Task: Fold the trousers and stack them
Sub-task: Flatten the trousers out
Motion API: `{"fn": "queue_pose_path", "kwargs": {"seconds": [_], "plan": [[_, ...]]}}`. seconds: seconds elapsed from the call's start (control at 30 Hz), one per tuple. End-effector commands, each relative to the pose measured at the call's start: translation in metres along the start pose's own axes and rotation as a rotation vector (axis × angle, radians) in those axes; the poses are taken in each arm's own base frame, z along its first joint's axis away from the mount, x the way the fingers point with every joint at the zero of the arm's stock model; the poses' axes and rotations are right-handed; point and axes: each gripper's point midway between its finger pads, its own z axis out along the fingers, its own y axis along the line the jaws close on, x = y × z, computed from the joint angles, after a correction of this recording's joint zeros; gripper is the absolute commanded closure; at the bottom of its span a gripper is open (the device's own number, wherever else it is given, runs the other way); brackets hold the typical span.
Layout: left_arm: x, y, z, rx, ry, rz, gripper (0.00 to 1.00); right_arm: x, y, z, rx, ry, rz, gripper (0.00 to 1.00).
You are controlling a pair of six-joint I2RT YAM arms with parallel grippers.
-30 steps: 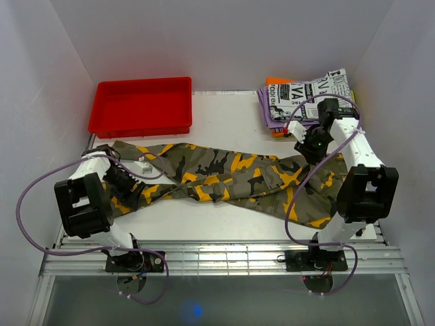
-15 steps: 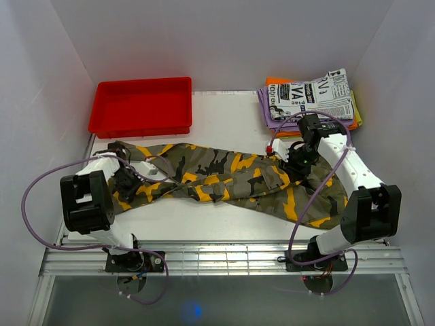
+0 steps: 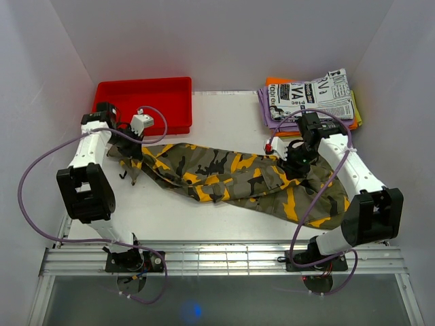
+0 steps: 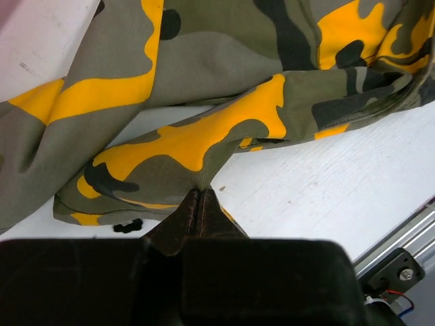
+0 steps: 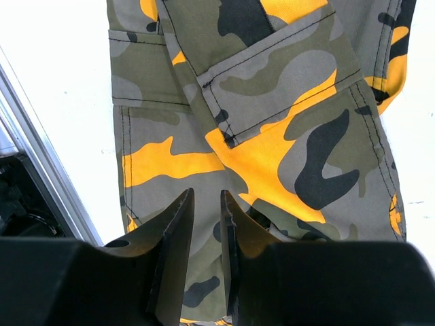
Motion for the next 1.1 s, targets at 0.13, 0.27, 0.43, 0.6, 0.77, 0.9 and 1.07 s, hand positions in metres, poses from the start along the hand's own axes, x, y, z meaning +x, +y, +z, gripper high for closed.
{"fn": "queue_pose_path", "kwargs": {"seconds": [0.13, 0.27, 0.43, 0.6, 0.77, 0.9, 1.07], "plan": [[-0.085, 0.021, -0.041, -0.087, -0.242, -0.068, 1.0, -0.038, 0.017, -0.009, -0.038, -0.135, -0.049, 0.73], [-0.129, 0.064, -0.055, -0.242, -0.364, -0.119, 1.0, -0.041, 0.037, 0.003, -0.085, -0.136, -0.072, 0.74], [-0.121, 0.102, -0.017, -0.293, -0.319, -0.157, 1.0, -0.02, 0.052, 0.026, -0.125, -0.057, -0.065, 0.76], [-0.064, 0.098, 0.044, -0.228, -0.171, -0.192, 1.0, -0.006, 0.047, 0.042, -0.111, -0.001, -0.026, 0.78], [-0.009, 0.087, 0.09, -0.184, -0.033, -0.258, 1.0, 0.019, 0.053, 0.067, -0.143, 0.081, 0.017, 0.8], [0.024, 0.058, 0.104, -0.112, 0.057, -0.275, 1.0, 0.06, 0.064, 0.088, -0.154, 0.203, 0.012, 0.83], [0.062, 0.002, 0.091, 0.025, 0.161, -0.257, 1.0, 0.105, 0.074, 0.089, -0.124, 0.328, -0.068, 0.86]]}}
